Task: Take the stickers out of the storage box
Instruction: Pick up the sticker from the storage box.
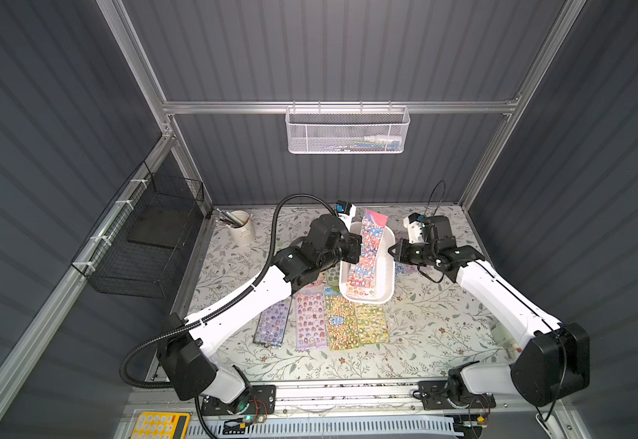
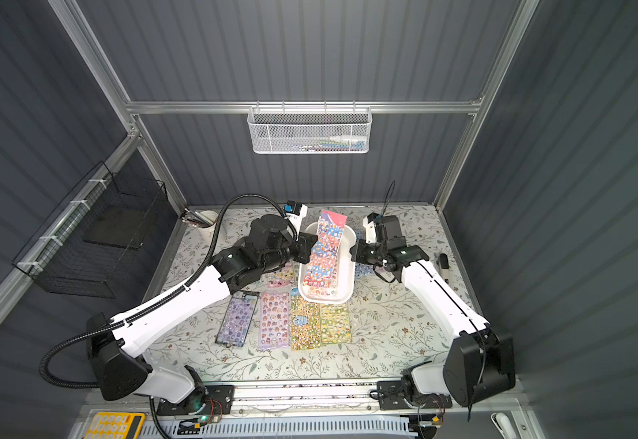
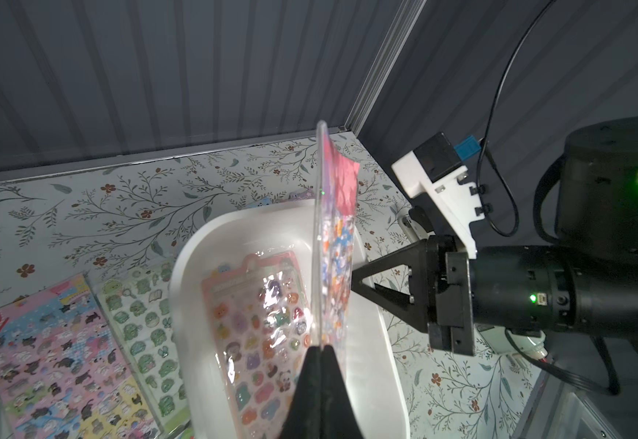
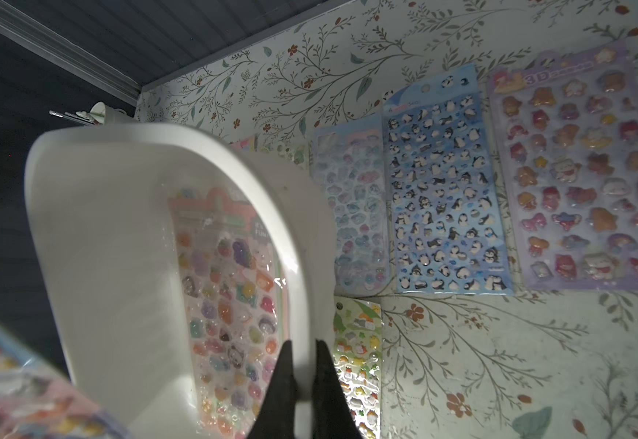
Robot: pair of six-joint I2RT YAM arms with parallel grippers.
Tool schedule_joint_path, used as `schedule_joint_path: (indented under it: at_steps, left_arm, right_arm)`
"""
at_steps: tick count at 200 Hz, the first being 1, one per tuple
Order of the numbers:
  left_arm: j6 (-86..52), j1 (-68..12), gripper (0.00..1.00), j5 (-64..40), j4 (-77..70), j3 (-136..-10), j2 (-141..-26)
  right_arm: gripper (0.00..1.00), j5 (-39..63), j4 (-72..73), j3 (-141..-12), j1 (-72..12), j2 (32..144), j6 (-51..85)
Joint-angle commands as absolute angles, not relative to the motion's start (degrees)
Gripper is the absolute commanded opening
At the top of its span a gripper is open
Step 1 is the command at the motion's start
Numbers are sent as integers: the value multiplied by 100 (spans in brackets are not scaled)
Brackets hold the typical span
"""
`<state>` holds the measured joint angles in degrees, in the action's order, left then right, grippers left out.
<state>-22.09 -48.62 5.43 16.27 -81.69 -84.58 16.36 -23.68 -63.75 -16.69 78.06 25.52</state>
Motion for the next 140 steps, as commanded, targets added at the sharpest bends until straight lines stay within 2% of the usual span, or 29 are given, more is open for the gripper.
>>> schedule_joint_path:
  at_steps: [1,69,101,140]
  left_arm:
    - [-2302,-4738,0,701,2121,-8341,-8140]
    - [-2385,-4380,0,1481,3416,-8446,-7136]
    - [-2795,-4282,0,2127,3792,-7979,-6440]
    - [-3210,-4247,0,1723,3620,-7233,-6174]
  right_arm:
    - [0,1748,-2412,-6521,-1611,7823,2575]
    - [0,1869,-2658,-6714,-1207,7642,2703]
    - [0,2466,-2609,-6694,-707,7436,2919]
    - [0,2852,-2638,-6797,-264,7219,3045]
